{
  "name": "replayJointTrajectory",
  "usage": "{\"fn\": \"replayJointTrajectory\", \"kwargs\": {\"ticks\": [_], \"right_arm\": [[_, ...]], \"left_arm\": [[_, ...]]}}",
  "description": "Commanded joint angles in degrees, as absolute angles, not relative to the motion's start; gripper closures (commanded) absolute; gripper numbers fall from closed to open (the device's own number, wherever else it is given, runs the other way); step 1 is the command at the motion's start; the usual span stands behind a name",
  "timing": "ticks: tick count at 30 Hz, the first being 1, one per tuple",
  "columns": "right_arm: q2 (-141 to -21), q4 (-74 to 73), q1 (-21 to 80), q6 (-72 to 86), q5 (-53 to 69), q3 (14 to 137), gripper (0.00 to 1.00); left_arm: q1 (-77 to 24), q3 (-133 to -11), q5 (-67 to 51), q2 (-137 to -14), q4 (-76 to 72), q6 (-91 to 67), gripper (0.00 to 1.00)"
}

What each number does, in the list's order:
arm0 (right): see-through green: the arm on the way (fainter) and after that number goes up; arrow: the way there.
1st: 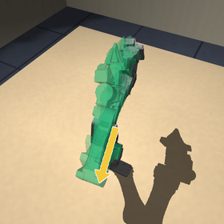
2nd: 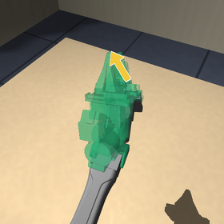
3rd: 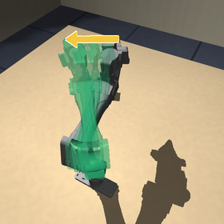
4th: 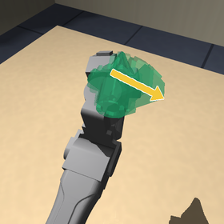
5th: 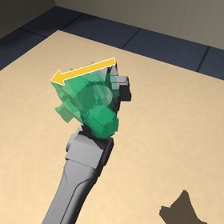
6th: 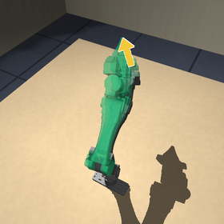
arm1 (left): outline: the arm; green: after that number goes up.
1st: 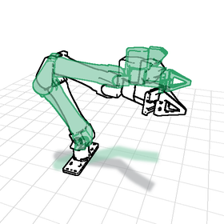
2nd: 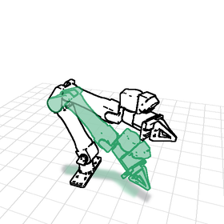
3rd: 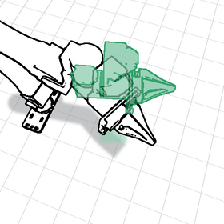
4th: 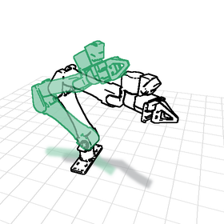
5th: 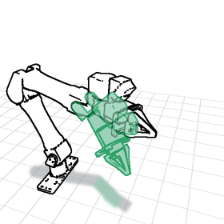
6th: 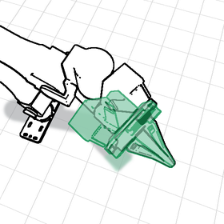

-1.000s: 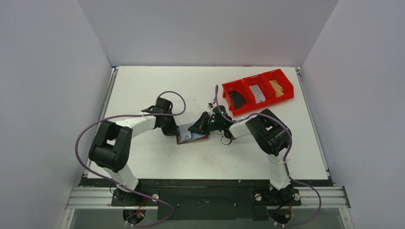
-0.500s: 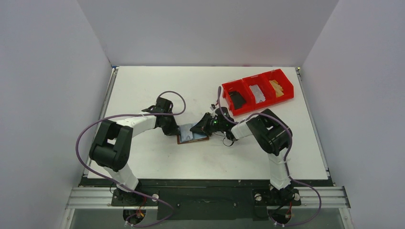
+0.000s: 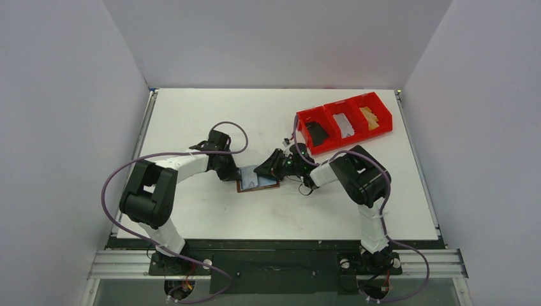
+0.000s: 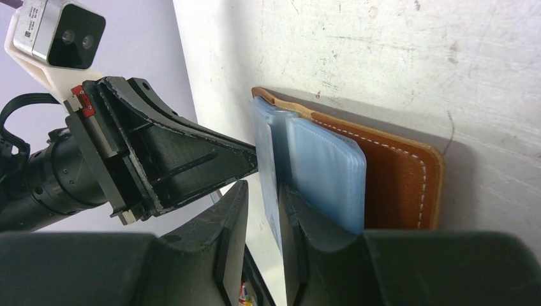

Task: Take the credit cards out of the card holder
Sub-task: Remove the credit card from the card holder.

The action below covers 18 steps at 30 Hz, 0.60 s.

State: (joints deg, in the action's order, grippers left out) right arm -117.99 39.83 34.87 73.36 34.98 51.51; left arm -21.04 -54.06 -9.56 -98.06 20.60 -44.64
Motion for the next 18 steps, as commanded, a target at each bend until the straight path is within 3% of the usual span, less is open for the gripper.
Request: {"fn": "replayJointTrajectory", "kwargs": {"ticks": [1, 9, 18], "right_arm": [[-118.9, 43.0, 35.0, 73.2, 35.0, 51.6, 0.79], [-119.0, 43.3, 35.1, 73.4, 34.9, 51.7, 0.94], [-118.8, 40.0, 35.8, 70.9, 34.7, 53.1, 0.95]], "left_arm": [[-21.2, -52.3, -5.4, -102.1, 23.4, -43.5, 1.00], [-21.2, -52.1, -5.5, -102.0, 23.3, -43.4, 1.00], [-21.2, -52.1, -5.5, -102.1, 23.4, -43.3, 1.00]]}}
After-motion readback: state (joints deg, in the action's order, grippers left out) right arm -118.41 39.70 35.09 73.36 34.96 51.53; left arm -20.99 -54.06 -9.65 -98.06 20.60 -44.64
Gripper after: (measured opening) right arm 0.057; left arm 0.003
